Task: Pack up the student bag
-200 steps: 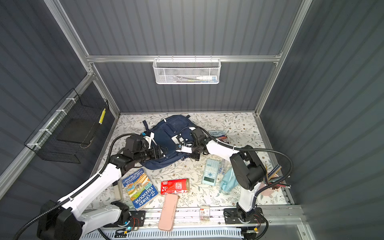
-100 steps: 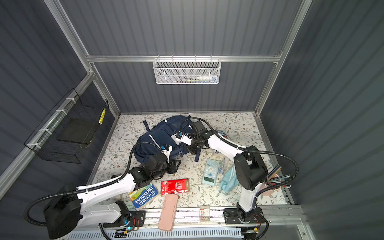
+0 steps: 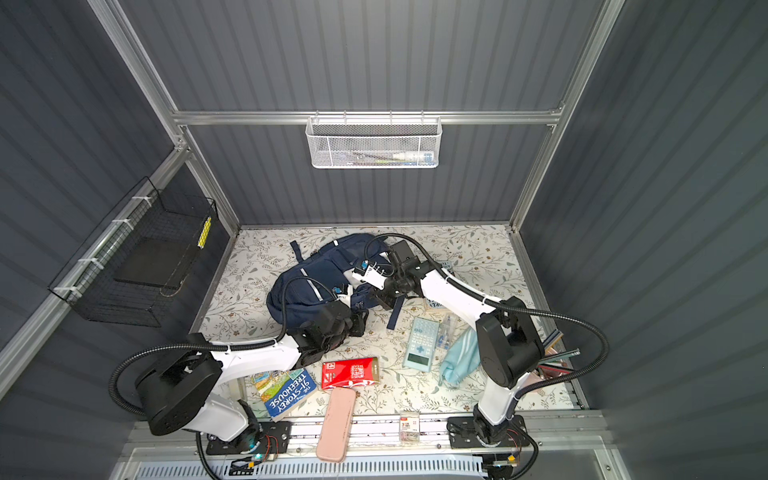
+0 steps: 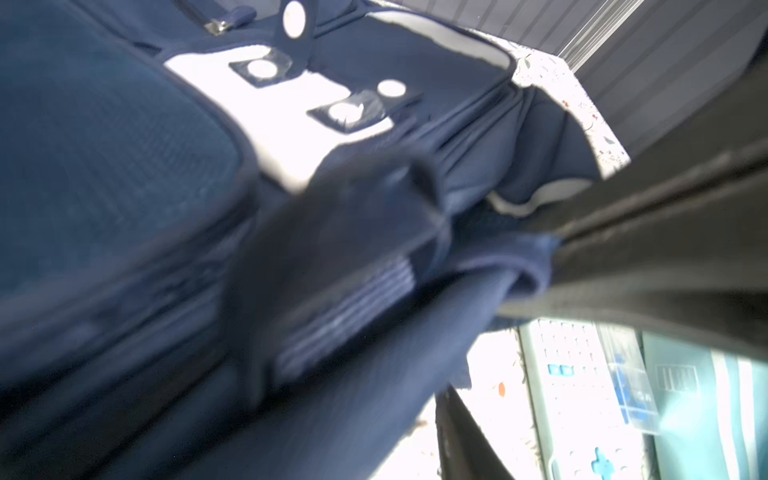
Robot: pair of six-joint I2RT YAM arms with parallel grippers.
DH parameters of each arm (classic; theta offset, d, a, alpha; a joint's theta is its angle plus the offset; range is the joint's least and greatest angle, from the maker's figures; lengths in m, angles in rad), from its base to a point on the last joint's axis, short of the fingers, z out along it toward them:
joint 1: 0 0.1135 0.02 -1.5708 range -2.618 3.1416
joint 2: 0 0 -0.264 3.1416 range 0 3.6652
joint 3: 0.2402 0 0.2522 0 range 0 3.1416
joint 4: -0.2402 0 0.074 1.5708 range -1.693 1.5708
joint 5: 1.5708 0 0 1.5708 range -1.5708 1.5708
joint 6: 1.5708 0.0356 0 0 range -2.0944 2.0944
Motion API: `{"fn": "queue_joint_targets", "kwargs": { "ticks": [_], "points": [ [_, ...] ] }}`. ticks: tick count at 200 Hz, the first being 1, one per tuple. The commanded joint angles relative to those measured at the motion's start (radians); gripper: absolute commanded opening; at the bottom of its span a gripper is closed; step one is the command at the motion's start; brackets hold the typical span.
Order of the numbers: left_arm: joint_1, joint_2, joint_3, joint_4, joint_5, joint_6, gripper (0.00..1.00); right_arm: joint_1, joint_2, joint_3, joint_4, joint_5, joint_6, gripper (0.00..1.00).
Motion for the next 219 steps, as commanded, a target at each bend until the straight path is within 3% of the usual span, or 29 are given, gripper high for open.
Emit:
{"fn": "queue_joint_targets", "kwargs": {
  "ticks": [1, 16, 78, 106, 135, 146, 159, 196, 219],
  "points": [
    [0.009, 0.009, 0.052, 0.036, -0.037, 0.009, 0.32, -0.004, -0.035, -0.005, 0.019, -0.067, 0.034, 0.00],
    [0.021, 0.002, 0.053, 0.010, -0.040, -0.002, 0.24, -0.004, -0.038, -0.015, 0.026, -0.060, 0.030, 0.00],
    [0.028, -0.091, -0.003, -0.086, -0.004, -0.048, 0.12, -0.024, -0.033, 0.006, 0.023, -0.038, 0.034, 0.00],
    [0.029, -0.131, -0.019, -0.137, 0.016, -0.056, 0.16, -0.026, -0.033, 0.005, 0.022, -0.024, 0.038, 0.00],
    [0.034, -0.133, -0.030, -0.127, 0.018, -0.046, 0.26, -0.026, -0.036, 0.005, 0.026, -0.043, 0.040, 0.00],
    [0.045, -0.130, -0.029, -0.123, 0.030, -0.045, 0.16, -0.025, -0.036, 0.004, 0.026, -0.049, 0.042, 0.00],
    [0.044, -0.129, -0.019, -0.129, 0.028, -0.036, 0.15, -0.025, -0.037, 0.005, 0.027, -0.056, 0.042, 0.00],
    [0.047, -0.090, -0.007, -0.103, 0.047, -0.028, 0.37, -0.024, -0.041, -0.001, 0.033, -0.079, 0.049, 0.00],
    [0.047, -0.064, 0.012, -0.107, 0.030, 0.000, 0.38, -0.019, -0.046, -0.008, 0.038, -0.094, 0.051, 0.00]
  ]
}}
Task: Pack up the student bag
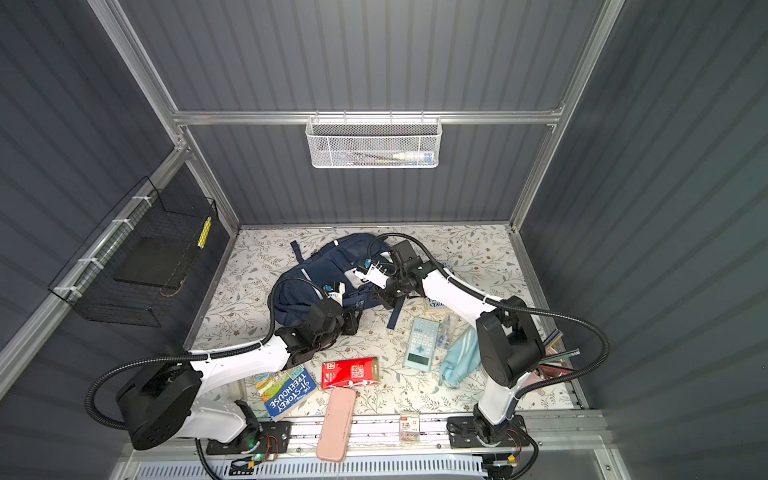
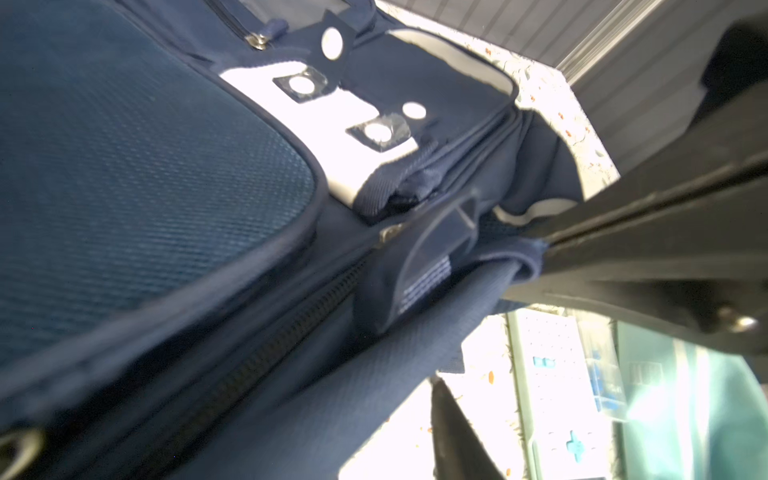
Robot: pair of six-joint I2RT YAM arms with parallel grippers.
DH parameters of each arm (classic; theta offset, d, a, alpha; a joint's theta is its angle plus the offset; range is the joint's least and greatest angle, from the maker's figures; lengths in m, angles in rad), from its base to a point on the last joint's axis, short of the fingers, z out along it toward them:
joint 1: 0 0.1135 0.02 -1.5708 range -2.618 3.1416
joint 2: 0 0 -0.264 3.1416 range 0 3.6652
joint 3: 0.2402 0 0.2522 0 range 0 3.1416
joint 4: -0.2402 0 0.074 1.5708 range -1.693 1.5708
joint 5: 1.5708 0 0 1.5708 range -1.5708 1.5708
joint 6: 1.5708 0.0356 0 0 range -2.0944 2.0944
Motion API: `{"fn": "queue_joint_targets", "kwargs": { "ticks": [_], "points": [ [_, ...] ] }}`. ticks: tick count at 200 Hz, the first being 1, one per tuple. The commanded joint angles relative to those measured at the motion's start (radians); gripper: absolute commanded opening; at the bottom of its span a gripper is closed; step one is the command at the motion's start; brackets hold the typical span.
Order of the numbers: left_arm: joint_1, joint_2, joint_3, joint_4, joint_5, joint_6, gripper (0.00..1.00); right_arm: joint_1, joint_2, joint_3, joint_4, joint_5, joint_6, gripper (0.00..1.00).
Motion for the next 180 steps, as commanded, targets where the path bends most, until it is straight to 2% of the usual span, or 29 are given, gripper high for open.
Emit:
{"fn": "queue_joint_targets", "kwargs": {
  "ticks": [1, 15, 24, 39, 48, 57, 68, 88, 124, 138, 154, 180],
  "points": [
    [0.009, 0.034, 0.030, -0.007, -0.023, 0.035, 0.38, 0.000, -0.046, 0.004, 0.021, -0.073, 0.030, 0.00],
    [0.013, 0.040, 0.032, -0.006, -0.047, 0.045, 0.34, 0.002, -0.052, 0.000, 0.021, -0.075, 0.026, 0.00],
    [0.019, 0.040, 0.030, 0.009, -0.046, 0.048, 0.26, 0.001, -0.053, 0.000, 0.018, -0.075, 0.024, 0.00],
    [0.023, 0.044, 0.041, 0.009, -0.040, 0.056, 0.20, 0.001, -0.054, -0.002, 0.014, -0.073, 0.019, 0.00],
    [0.022, 0.046, 0.042, 0.012, -0.033, 0.061, 0.19, 0.001, -0.053, -0.004, 0.015, -0.071, 0.020, 0.00],
    [0.021, 0.050, 0.041, 0.031, -0.019, 0.069, 0.22, 0.001, -0.054, -0.005, 0.015, -0.076, 0.020, 0.00],
    [0.021, 0.054, 0.045, 0.034, -0.016, 0.078, 0.38, 0.002, -0.052, -0.004, 0.015, -0.084, 0.024, 0.00],
    [0.023, 0.063, 0.048, 0.038, -0.020, 0.081, 0.38, 0.004, -0.049, -0.006, 0.016, -0.086, 0.029, 0.00],
    [0.024, 0.053, 0.065, 0.011, -0.030, 0.108, 0.13, 0.007, -0.058, -0.015, 0.013, -0.074, 0.019, 0.00],
    [0.023, 0.036, 0.060, 0.004, -0.029, 0.105, 0.10, 0.005, -0.060, -0.018, 0.016, -0.067, 0.018, 0.00],
    [0.024, 0.015, 0.049, -0.020, -0.025, 0.105, 0.00, 0.001, -0.061, -0.015, 0.022, -0.041, 0.027, 0.00],
    [0.031, -0.028, 0.031, -0.102, -0.010, 0.075, 0.00, -0.013, -0.059, -0.014, 0.026, 0.052, 0.048, 0.00]
  ]
}}
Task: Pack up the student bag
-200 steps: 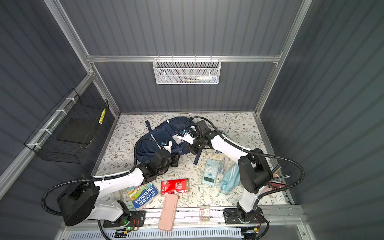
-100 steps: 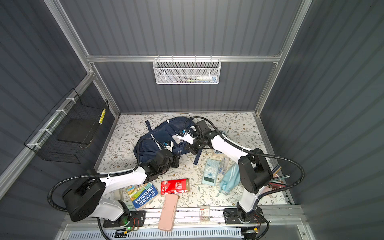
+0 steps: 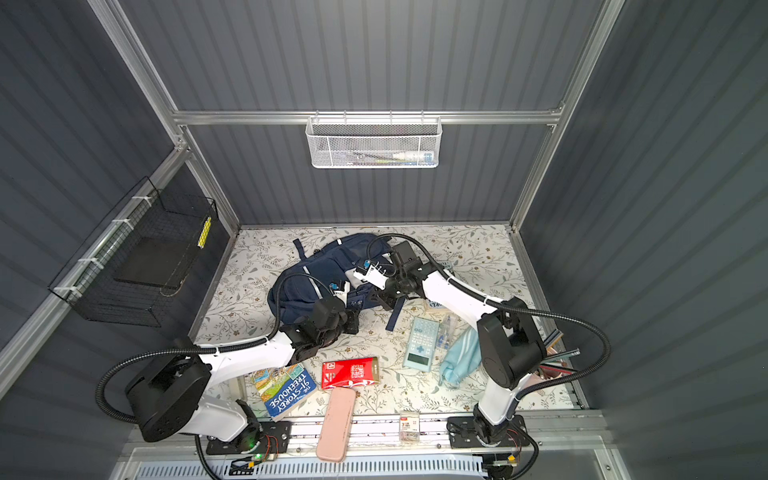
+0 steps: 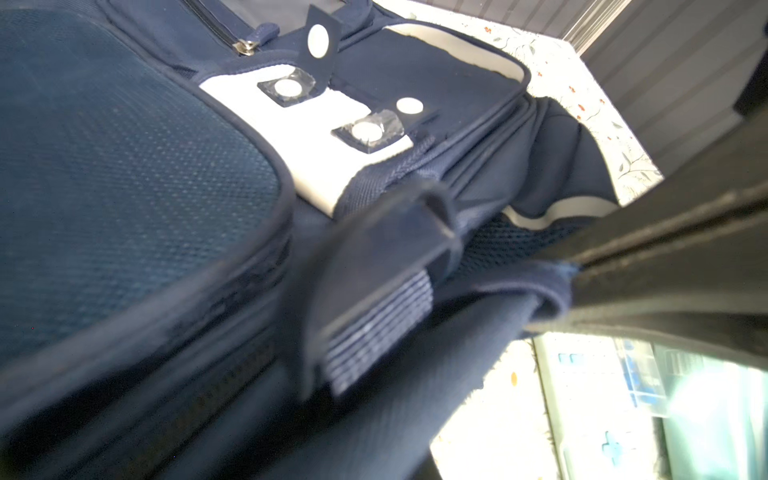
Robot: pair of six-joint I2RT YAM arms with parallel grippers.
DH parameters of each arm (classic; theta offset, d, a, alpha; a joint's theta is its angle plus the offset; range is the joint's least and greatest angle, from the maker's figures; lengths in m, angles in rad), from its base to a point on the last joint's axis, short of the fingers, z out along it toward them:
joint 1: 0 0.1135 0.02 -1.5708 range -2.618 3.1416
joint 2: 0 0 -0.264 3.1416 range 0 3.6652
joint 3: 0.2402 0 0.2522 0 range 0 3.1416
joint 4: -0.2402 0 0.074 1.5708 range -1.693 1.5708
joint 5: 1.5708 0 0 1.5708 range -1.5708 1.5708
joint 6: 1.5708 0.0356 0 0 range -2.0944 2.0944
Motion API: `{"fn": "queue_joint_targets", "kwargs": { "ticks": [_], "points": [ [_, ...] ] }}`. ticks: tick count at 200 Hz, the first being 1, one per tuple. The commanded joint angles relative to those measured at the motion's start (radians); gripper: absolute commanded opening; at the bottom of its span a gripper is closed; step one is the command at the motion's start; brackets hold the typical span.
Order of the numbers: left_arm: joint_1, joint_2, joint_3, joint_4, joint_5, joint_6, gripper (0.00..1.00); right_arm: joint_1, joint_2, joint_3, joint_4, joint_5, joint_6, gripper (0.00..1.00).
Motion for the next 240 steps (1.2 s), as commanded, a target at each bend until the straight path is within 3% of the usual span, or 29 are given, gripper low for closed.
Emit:
{"fn": "queue_joint_targets", "kwargs": {
  "ticks": [1, 51, 71, 91, 113, 126, 146, 165, 208, 240],
  "points": [
    [0.019, -0.060, -0.002, -0.090, -0.019, -0.025, 0.00, -0.020, -0.044, 0.000, 0.011, 0.062, 0.040, 0.00],
    [0.029, -0.167, -0.041, -0.224, 0.005, -0.064, 0.00, -0.022, -0.061, -0.054, 0.046, 0.158, 0.027, 0.00],
    [0.074, -0.220, -0.050, -0.299, 0.021, -0.060, 0.00, -0.027, -0.073, -0.087, 0.084, 0.181, 0.034, 0.00],
    [0.119, -0.280, -0.069, -0.357, 0.027, -0.036, 0.00, -0.038, -0.074, -0.110, 0.110, 0.247, 0.027, 0.00],
    [0.106, -0.297, -0.029, -0.407, 0.070, 0.032, 0.00, -0.051, -0.073, -0.139, 0.179, 0.261, 0.029, 0.00],
    [0.071, -0.268, 0.004, -0.419, 0.094, 0.049, 0.00, -0.027, -0.110, -0.199, 0.281, 0.231, 0.032, 0.23],
    [0.018, -0.268, 0.035, -0.398, 0.084, 0.056, 0.00, 0.064, -0.227, -0.397, 0.562, 0.288, -0.008, 0.54],
    [0.017, -0.289, 0.060, -0.396, 0.092, 0.054, 0.00, 0.133, -0.296, -0.551, 0.790, 0.293, -0.054, 0.64],
    [0.018, -0.304, 0.072, -0.402, 0.125, 0.051, 0.00, 0.245, -0.183, -0.515, 0.858, 0.385, -0.124, 0.62],
    [0.017, -0.332, 0.055, -0.428, 0.112, 0.024, 0.00, 0.226, -0.087, -0.508, 0.937, 0.417, -0.160, 0.47]
  ]
}}
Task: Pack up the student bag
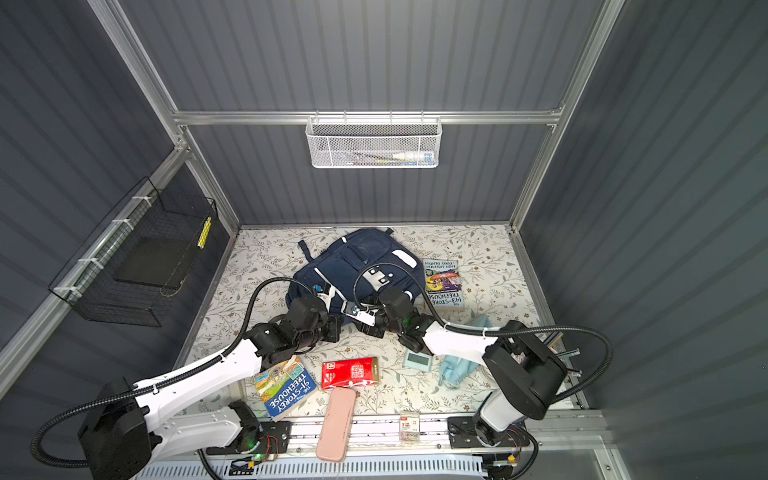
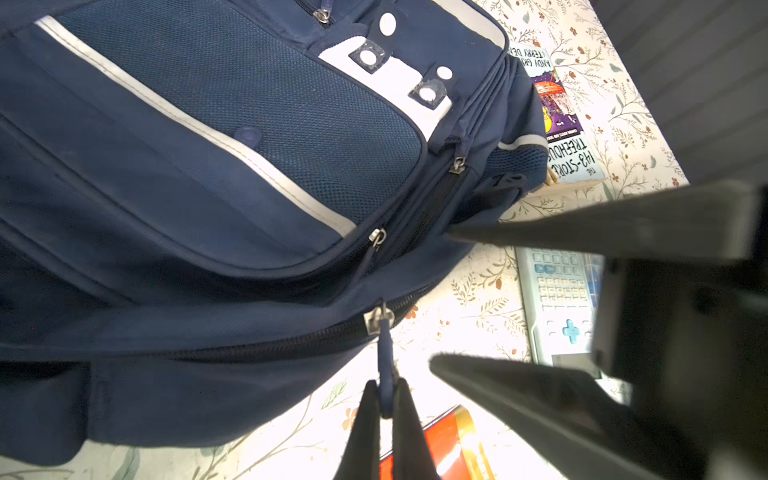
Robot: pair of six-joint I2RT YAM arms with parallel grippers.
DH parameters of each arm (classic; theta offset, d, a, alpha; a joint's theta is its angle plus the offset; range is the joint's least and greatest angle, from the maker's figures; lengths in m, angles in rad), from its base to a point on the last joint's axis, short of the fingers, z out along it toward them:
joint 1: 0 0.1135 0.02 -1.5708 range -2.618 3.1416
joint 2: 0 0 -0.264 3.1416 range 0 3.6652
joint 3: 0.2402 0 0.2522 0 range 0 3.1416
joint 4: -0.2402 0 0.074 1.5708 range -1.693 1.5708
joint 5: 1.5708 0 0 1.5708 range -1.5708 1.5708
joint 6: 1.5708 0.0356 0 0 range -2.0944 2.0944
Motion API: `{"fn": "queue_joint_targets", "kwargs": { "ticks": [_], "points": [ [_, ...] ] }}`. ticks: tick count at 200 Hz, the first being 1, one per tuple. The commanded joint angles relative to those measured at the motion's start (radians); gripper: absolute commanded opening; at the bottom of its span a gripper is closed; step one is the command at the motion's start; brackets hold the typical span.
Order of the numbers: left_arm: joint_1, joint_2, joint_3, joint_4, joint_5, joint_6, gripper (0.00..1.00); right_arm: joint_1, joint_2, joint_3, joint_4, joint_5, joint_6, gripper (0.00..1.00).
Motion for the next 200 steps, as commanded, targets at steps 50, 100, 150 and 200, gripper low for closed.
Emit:
{"fn": "queue_joint_targets", "kwargs": {
  "ticks": [50, 100, 150, 200],
  "points": [
    [0.001, -0.044, -0.004, -0.039, -0.093, -0.007, 0.00, -0.028, 0.083, 0.033, 0.102, 0.012, -0.040, 0.00],
    [0.165, -0.015, -0.039, -0.067, -0.118, 0.039, 0.00, -0.058, -0.009, -0.048, 0.035, -0.041, -0.074, 0.00],
    [0.404, -0.058, -0.084, -0.067, -0.064, 0.071, 0.00, -0.118, -0.077, -0.090, 0.013, -0.115, -0.078, 0.00],
    [0.554, -0.123, -0.025, -0.103, 0.136, 0.124, 0.00, -0.185, -0.026, 0.000, -0.029, -0.152, -0.066, 0.04]
  ]
}}
